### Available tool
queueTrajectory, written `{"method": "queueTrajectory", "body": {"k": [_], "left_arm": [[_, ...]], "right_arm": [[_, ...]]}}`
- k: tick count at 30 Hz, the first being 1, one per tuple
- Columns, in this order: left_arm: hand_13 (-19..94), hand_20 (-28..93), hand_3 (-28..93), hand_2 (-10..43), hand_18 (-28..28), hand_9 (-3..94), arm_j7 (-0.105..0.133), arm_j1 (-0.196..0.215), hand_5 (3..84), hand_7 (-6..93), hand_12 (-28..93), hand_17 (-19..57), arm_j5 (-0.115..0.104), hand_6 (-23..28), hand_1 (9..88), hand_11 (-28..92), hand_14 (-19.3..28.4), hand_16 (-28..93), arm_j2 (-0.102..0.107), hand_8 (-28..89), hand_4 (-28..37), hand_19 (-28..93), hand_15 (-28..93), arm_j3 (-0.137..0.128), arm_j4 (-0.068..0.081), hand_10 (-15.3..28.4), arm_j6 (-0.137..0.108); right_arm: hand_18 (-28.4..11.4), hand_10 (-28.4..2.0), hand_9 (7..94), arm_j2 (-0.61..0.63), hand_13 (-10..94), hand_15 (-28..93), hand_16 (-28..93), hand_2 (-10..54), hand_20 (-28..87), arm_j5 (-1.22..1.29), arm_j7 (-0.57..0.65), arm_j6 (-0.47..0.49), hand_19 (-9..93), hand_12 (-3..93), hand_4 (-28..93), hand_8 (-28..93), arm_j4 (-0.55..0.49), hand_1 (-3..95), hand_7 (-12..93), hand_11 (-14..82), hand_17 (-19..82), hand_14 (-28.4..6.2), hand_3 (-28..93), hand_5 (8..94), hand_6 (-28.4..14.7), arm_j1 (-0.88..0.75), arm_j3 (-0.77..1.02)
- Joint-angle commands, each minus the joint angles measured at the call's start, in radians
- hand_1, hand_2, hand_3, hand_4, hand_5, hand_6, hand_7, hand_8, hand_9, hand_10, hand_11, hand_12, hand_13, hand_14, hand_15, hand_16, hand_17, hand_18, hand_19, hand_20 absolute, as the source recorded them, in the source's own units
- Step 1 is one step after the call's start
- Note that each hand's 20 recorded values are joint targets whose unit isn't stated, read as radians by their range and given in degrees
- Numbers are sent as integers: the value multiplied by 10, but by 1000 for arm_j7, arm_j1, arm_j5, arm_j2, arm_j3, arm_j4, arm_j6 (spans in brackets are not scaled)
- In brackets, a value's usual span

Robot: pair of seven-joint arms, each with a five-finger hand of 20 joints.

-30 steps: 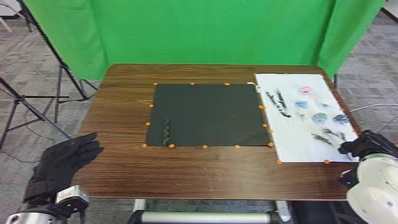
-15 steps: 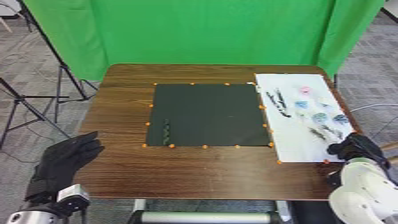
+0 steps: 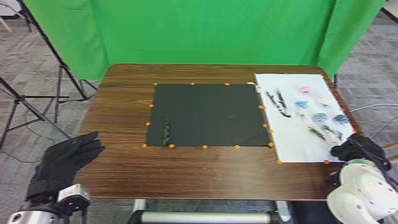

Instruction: Arrange flowers

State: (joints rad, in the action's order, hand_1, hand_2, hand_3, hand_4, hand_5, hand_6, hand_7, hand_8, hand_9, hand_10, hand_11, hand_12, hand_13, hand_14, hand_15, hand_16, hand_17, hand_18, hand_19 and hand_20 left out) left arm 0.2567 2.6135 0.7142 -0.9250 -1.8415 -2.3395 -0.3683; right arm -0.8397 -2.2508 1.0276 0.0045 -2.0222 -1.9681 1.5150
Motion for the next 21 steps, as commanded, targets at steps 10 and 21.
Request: {"method": "queueTrajectory", "body": {"k": [10, 21], "left_arm": [[276, 119, 791, 72, 218, 407, -9, 0, 503, 151, 84, -99, 6, 158, 283, 395, 276, -137, -10, -92, -168, 612, 608, 7, 5, 229, 13], [276, 118, 791, 73, 218, 406, -1, 6, 504, 150, 85, -100, 3, 159, 284, 395, 276, -137, -9, -93, -168, 612, 608, 10, 5, 228, 7]], "right_arm": [[-222, -147, 809, -5, 774, 703, 204, -59, -177, -53, 12, -90, 932, 272, -280, 131, 44, 542, 340, 356, 453, -94, 735, 763, -51, -2, -52], [-213, -141, 843, 22, 804, 700, 218, -75, -148, -120, -2, -210, 932, 286, -281, 175, 9, 543, 322, 365, 460, -81, 770, 798, -51, -14, -51]]}}
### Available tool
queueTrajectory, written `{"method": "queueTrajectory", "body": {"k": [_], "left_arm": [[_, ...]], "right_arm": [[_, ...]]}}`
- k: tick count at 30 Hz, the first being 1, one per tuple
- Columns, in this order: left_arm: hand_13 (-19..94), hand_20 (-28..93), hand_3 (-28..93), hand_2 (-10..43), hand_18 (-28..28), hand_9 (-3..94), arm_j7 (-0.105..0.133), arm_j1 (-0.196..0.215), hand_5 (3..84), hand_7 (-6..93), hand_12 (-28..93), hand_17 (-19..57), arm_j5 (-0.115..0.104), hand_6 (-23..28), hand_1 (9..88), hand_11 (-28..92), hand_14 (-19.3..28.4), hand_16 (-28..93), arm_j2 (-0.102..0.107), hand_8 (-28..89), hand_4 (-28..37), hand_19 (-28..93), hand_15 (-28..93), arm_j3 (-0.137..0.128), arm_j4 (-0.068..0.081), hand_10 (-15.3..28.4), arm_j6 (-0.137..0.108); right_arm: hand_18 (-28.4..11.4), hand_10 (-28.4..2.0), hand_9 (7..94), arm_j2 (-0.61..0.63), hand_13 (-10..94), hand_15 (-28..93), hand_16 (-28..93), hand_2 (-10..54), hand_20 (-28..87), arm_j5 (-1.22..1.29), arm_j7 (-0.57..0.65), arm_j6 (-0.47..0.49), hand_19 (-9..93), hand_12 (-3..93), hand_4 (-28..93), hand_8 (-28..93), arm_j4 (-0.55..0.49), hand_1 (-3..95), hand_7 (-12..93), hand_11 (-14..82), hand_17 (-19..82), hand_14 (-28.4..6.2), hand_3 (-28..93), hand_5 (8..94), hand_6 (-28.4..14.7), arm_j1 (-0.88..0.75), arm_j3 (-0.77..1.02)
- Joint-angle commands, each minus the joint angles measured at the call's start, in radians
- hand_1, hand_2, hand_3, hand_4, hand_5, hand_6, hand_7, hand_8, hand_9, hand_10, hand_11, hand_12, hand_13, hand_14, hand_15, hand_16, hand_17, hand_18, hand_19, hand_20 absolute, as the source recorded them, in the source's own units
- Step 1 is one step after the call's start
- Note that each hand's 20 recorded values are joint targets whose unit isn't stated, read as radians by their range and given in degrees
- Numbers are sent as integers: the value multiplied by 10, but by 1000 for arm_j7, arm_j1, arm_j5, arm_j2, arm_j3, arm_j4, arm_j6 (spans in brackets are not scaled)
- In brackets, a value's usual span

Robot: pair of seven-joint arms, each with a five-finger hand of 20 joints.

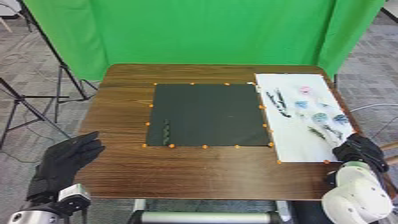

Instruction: Arrange flowers

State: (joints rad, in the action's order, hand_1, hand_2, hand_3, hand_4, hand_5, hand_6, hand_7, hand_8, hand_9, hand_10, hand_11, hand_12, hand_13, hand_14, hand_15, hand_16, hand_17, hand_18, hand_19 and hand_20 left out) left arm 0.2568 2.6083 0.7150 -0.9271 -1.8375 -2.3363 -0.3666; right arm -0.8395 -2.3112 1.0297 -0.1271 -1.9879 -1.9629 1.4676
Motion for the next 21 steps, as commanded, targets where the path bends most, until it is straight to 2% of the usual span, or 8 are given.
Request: {"method": "queueTrajectory", "body": {"k": [1, 2, 9, 12, 15, 17, 18, 21], "left_arm": [[276, 118, 791, 72, 218, 406, -10, 10, 504, 150, 85, -100, 5, 159, 283, 395, 276, -138, -12, -93, -168, 612, 608, 2, 1, 228, 11], [277, 118, 792, 72, 218, 406, -6, 9, 504, 150, 85, -100, 3, 159, 283, 394, 276, -138, -8, -93, -167, 612, 608, 6, 2, 228, 7], [276, 118, 791, 73, 218, 406, -21, 6, 504, 150, 85, -99, 10, 159, 283, 393, 277, -137, -14, -93, -168, 612, 608, 0, 0, 228, 17], [276, 118, 792, 73, 218, 406, -18, 7, 504, 150, 85, -99, 6, 159, 283, 394, 276, -138, -12, -93, -168, 612, 608, 2, 0, 228, 14], [277, 118, 792, 73, 218, 407, -18, 4, 503, 150, 85, -99, 7, 158, 283, 394, 276, -138, -9, -93, -168, 612, 608, 7, 2, 229, 15], [277, 118, 793, 72, 218, 407, -16, 3, 504, 150, 85, -99, 6, 159, 283, 393, 276, -138, -8, -93, -168, 612, 608, 7, 2, 229, 15], [276, 118, 793, 72, 218, 407, -17, 0, 503, 150, 85, -100, 7, 159, 283, 394, 276, -137, -9, -93, -167, 612, 608, 7, 3, 229, 18], [277, 118, 793, 72, 218, 407, -23, -3, 503, 150, 85, -100, 9, 159, 283, 393, 276, -137, -11, -93, -167, 612, 608, 5, 3, 229, 18]], "right_arm": [[-213, -141, 845, 24, 805, 700, 219, -77, -147, -65, -3, -88, 932, 286, -281, 177, -26, 543, 321, 366, 460, -81, 773, 800, -51, -15, -6], [-212, -142, 847, 26, 806, 700, 220, -78, -146, -68, -3, -95, 932, 286, -281, 177, -27, 542, 320, 365, 461, -81, 775, 801, -51, -12, -7], [-208, -140, 853, 30, 813, 701, 225, -84, -139, -85, 12, -108, 932, 291, -279, 191, -27, 540, 310, 367, 466, -78, 785, 810, -53, -2, -14], [-211, -144, 844, 23, 808, 696, 231, -82, -148, -57, 17, -55, 932, 293, -261, 196, -22, 519, 317, 371, 465, -84, 790, 803, -52, 5, -10], [-224, -181, 782, 15, 769, 708, 226, -72, -189, -45, 24, -36, 932, 222, -237, 168, -11, 452, 308, 401, 447, -111, 757, 752, -72, 13, -13], [-238, -200, 745, 11, 741, 723, 219, -52, -199, -30, 19, -33, 932, 205, -234, 76, -5, 394, 295, 406, 433, -127, 772, 728, -89, 14, -13], [-243, -211, 725, 8, 725, 731, 214, -41, -207, -23, 17, -30, 932, 199, -225, -42, -6, 368, 296, 404, 428, -136, 778, 715, -100, 11, -10], [-248, -220, 708, 5, 712, 737, 211, -38, -209, -28, 15, -16, 932, 196, -221, -84, 2, 353, 289, 401, 425, -143, 777, 701, -110, 14, -15]]}}
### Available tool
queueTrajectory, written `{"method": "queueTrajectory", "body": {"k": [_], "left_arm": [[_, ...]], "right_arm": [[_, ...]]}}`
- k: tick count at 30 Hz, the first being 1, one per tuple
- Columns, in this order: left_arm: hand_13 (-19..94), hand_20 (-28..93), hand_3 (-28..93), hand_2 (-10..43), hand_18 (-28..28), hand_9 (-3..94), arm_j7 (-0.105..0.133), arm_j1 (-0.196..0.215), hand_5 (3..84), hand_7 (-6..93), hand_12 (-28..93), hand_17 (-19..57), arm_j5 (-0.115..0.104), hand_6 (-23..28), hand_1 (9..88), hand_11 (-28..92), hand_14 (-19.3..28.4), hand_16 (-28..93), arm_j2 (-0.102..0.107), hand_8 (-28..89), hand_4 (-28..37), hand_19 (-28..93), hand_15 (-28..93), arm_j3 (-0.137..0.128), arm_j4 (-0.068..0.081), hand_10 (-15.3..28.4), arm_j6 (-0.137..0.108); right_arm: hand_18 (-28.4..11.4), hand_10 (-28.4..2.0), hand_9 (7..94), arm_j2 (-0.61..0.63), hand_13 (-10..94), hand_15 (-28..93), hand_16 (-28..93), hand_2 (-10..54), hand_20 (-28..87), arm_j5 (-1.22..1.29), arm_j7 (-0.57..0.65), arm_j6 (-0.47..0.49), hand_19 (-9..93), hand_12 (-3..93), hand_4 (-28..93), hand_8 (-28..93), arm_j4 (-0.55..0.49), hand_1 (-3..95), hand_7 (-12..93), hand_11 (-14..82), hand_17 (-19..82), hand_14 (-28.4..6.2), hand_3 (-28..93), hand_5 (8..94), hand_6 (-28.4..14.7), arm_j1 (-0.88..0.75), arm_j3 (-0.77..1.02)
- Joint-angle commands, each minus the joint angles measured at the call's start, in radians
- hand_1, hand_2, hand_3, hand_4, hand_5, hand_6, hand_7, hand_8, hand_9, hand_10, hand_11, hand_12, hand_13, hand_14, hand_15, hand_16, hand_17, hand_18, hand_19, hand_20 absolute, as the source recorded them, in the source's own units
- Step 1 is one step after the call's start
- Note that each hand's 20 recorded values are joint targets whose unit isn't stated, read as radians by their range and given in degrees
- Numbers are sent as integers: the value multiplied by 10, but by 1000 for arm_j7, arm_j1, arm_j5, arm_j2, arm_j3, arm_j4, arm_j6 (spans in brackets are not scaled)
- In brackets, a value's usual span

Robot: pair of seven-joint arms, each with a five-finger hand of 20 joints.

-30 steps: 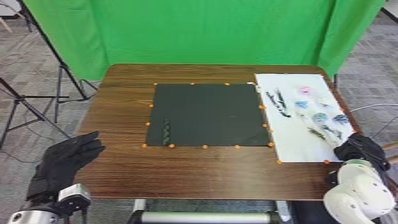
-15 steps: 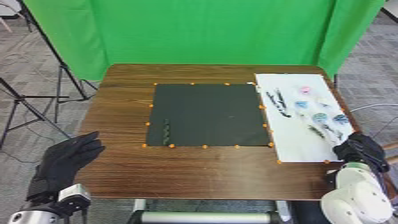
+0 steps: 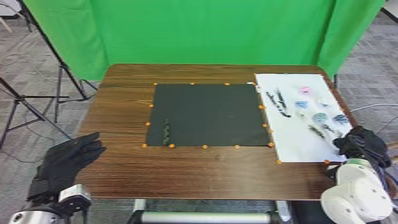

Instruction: Arrange flowers

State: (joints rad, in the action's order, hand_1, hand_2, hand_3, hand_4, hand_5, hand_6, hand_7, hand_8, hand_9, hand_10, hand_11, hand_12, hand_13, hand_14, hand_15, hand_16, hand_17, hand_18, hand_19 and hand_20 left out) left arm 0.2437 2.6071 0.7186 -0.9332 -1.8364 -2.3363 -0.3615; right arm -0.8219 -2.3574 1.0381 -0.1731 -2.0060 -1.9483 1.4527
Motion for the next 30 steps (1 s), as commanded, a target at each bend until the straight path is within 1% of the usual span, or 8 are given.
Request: {"method": "queueTrajectory", "body": {"k": [1, 3, 4, 11, 22, 26, 28, 30], "left_arm": [[277, 118, 793, 72, 218, 407, -7, 0, 503, 150, 85, -100, 4, 159, 283, 393, 275, -137, -4, -93, -167, 611, 608, 3, 4, 229, 15], [276, 117, 793, 72, 218, 407, -4, 4, 503, 150, 85, -100, 3, 158, 283, 394, 276, -137, -4, -93, -167, 611, 608, 4, 4, 229, 12], [276, 118, 794, 72, 218, 407, -15, -5, 504, 150, 85, -100, 8, 159, 282, 394, 276, -137, -8, -93, -167, 611, 608, 3, 6, 228, 20], [276, 118, 794, 72, 218, 407, 4, -4, 503, 150, 85, -100, 2, 158, 282, 393, 275, -137, 3, -92, -167, 611, 608, 11, 8, 229, 14], [277, 118, 795, 72, 218, 407, 0, -6, 504, 150, 85, -99, 6, 158, 282, 394, 275, -137, -5, -93, -166, 612, 607, 11, 11, 228, 22], [277, 118, 795, 72, 218, 406, -2, -3, 504, 150, 85, -99, 6, 159, 282, 394, 276, -137, -8, -93, -166, 612, 608, 8, 10, 228, 22], [277, 118, 795, 72, 218, 406, 0, -2, 504, 150, 85, -99, 5, 159, 282, 394, 276, -137, -7, -93, -166, 612, 608, 7, 9, 228, 20], [276, 118, 795, 72, 218, 406, 1, -2, 504, 150, 85, -99, 6, 159, 282, 394, 276, -137, -7, -92, -166, 612, 608, 7, 9, 228, 22]], "right_arm": [[-249, -221, 707, -13, 711, 738, 210, -38, -210, 22, 9, 33, 932, 196, -221, -84, 23, 352, 288, 400, 424, -143, 776, 700, -110, 3, -2], [-250, -222, 705, -15, 708, 739, 209, -38, -211, 21, 10, 42, 932, 194, -221, -85, 32, 351, 287, 398, 423, -144, 774, 699, -112, 11, -10], [-250, -223, 703, -16, 707, 740, 209, -39, -211, 21, 12, 40, 932, 194, -221, -85, 33, 351, 286, 396, 423, -145, 773, 698, -113, 9, -10], [-250, -224, 701, -21, 702, 743, 203, -41, -216, 23, 13, 55, 932, 192, -222, -84, 57, 351, 284, 395, 422, -147, 775, 697, -114, 40, -39], [-250, -218, 706, -19, 709, 743, 198, -41, -213, -18, 27, 44, 932, 193, -225, -83, 100, 366, 294, 400, 427, -142, 770, 700, -109, 92, -109], [-239, -199, 738, -22, 735, 733, 200, -76, -207, -24, 33, 41, 932, 197, -261, 122, 116, 444, 309, 412, 443, -127, 750, 712, -93, 98, -119], [-235, -186, 755, -24, 746, 727, 202, -88, -204, -27, 38, 49, 932, 212, -270, 152, 125, 485, 330, 409, 447, -120, 732, 724, -80, 100, -123], [-228, -150, 818, -28, 790, 694, 207, -91, -201, -17, 36, 49, 932, 260, -277, 160, 125, 522, 345, 364, 453, -104, 733, 760, -56, 95, -117]]}}
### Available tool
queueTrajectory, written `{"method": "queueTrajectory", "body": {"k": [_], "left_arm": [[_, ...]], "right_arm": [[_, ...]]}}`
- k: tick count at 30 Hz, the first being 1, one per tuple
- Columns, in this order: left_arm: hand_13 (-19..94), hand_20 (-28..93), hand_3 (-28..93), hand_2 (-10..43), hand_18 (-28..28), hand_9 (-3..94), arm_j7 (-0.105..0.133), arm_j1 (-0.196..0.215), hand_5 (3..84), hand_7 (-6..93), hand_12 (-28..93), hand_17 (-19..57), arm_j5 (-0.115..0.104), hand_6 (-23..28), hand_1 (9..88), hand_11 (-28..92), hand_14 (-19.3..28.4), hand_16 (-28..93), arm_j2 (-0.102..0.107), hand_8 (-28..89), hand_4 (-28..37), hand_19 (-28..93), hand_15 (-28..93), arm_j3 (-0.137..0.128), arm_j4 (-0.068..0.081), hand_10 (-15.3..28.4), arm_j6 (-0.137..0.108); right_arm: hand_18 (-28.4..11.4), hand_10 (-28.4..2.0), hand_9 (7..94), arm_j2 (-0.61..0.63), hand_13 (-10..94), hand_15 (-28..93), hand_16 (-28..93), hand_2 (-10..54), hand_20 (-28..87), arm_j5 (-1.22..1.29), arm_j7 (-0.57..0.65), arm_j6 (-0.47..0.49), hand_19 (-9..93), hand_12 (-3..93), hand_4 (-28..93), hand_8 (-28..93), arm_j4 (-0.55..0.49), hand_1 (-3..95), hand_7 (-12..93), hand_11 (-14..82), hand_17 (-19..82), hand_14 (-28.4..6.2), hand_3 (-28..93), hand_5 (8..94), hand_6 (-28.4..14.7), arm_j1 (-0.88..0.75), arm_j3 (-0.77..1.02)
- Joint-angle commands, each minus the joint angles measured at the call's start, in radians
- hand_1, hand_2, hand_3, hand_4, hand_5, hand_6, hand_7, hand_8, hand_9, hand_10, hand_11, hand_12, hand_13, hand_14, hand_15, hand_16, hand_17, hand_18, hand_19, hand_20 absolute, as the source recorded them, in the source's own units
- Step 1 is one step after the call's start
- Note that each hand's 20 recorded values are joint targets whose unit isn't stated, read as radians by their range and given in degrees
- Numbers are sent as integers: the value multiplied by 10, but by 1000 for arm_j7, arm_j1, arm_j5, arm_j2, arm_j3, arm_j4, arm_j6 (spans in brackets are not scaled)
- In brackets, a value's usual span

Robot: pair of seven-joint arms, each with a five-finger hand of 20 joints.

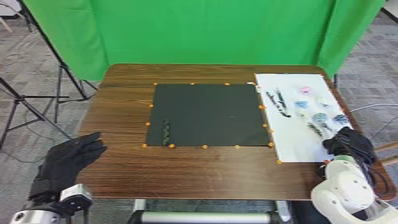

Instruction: Arrange flowers

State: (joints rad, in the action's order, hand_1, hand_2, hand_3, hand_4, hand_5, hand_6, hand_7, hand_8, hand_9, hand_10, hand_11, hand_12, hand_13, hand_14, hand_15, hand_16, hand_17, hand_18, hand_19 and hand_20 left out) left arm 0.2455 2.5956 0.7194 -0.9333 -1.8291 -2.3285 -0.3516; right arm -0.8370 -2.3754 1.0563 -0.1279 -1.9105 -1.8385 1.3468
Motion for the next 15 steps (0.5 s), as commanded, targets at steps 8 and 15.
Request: {"method": "queueTrajectory", "body": {"k": [8, 15], "left_arm": [[277, 117, 794, 74, 218, 407, 3, 17, 504, 149, 85, -100, 3, 158, 283, 395, 275, -137, -8, -92, -166, 612, 607, -2, 0, 228, 10], [277, 118, 794, 74, 218, 407, 1, 20, 504, 150, 85, -100, 4, 159, 282, 394, 275, -137, -10, -92, -165, 611, 608, -6, -2, 229, 9]], "right_arm": [[-219, -125, 869, 2, 839, 660, 219, -90, -174, -11, 7, -66, 932, 289, -282, 190, 6, 555, 328, 337, 456, -73, 748, 803, -49, -34, 3], [-217, -122, 880, 31, 852, 660, 228, -92, -149, -28, -3, -130, 932, 290, -282, 205, -48, 554, 316, 350, 456, -66, 759, 814, -50, -25, 10]]}}
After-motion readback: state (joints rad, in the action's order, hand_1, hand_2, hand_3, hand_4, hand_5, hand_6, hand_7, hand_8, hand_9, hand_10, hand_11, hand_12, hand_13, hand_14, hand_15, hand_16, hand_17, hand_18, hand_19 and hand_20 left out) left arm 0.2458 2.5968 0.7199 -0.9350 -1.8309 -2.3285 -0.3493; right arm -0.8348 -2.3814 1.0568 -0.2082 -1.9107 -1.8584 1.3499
